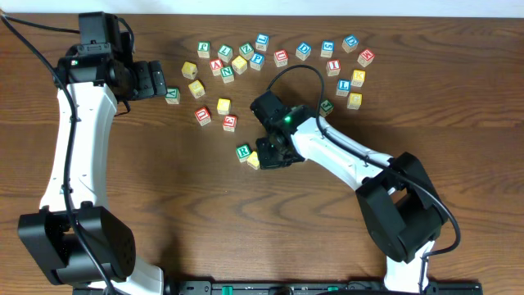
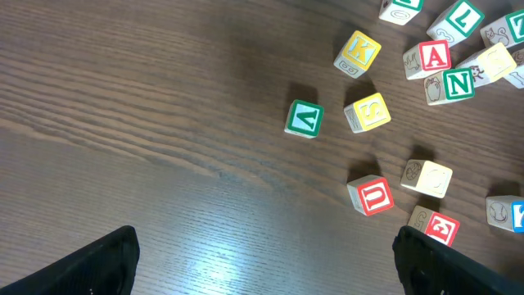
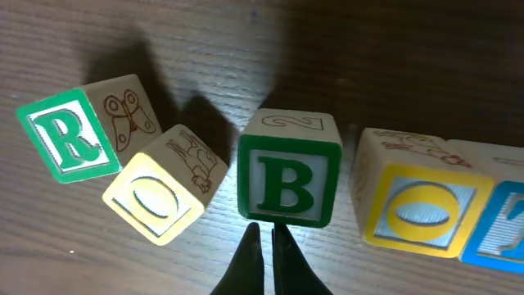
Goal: Spell out ROBOT
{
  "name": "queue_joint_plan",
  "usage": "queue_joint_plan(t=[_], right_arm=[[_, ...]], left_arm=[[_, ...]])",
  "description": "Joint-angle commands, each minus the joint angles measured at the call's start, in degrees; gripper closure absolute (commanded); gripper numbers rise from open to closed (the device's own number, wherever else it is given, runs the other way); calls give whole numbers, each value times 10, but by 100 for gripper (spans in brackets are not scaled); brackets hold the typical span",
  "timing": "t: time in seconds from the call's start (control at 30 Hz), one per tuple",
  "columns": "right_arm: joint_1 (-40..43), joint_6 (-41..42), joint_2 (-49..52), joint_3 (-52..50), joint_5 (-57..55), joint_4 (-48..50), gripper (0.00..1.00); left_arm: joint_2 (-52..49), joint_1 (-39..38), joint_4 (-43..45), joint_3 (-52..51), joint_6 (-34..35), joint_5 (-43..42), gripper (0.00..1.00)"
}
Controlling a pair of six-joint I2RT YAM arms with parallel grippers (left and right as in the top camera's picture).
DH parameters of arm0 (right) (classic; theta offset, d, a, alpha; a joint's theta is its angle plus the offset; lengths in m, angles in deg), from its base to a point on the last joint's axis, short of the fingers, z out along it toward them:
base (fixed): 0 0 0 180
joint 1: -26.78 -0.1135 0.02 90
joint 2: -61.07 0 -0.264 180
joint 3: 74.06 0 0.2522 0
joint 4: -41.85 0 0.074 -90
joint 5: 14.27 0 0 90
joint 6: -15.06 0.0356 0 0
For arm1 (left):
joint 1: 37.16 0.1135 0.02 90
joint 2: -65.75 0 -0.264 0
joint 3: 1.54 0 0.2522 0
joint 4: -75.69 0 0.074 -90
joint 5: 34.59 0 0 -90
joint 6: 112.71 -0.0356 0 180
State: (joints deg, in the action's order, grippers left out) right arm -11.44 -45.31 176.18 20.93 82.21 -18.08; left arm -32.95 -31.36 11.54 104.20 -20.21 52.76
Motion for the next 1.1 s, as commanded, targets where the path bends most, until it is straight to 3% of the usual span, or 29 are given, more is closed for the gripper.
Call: queue_joint_plan(t=[0.0, 0.2, 0.47, 1.07], right_arm=[[6, -25, -14, 5, 23, -7, 99], [6, -29, -55, 16, 23, 15, 99], [6, -9, -23, 16, 16, 101, 99], [-8, 17, 23, 16, -32, 94, 99]], left_arm=[[1, 1, -1, 9, -8, 7, 2], [1, 1, -1, 9, -8, 7, 2], [1, 1, -1, 9, -8, 7, 3], [1, 1, -1, 9, -8, 7, 3]])
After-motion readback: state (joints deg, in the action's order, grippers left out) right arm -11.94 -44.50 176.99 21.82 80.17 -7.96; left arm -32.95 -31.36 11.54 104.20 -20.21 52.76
